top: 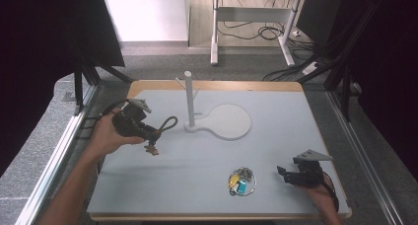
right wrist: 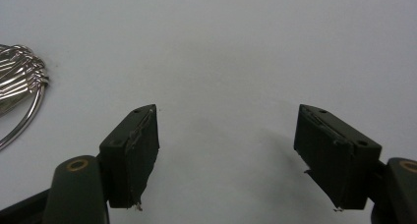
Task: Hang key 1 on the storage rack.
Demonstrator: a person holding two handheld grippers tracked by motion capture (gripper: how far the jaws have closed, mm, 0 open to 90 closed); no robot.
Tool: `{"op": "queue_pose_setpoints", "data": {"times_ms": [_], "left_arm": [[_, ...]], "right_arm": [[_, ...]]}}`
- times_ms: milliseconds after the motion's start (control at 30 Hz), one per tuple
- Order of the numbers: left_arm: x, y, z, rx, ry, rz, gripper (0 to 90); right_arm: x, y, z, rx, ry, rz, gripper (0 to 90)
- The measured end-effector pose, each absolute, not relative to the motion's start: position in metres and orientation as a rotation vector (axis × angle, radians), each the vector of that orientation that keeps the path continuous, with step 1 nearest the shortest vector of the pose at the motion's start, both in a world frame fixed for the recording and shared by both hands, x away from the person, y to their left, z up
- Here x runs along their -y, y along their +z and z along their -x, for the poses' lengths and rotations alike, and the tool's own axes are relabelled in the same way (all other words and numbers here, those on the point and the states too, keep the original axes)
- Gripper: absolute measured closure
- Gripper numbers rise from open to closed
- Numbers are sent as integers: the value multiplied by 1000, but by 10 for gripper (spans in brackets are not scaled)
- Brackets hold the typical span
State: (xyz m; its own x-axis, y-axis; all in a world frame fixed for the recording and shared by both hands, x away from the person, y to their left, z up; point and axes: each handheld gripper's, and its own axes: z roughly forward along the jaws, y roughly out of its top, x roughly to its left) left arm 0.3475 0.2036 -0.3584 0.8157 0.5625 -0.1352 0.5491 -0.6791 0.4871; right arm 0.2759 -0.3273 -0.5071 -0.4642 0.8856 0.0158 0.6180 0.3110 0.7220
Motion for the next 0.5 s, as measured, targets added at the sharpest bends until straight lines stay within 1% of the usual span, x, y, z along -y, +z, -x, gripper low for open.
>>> {"op": "queue_pose_setpoints", "data": {"times_ms": [100, 500], "left_arm": [[-205, -357, -350, -816, 19, -2470, 666], [-208, -346, -357, -835, 47, -2448, 666]], "right_arm": [[328, -507, -276, -2199, 953, -1338, 252], [328, -508, -277, -2200, 955, -1338, 252]]}}
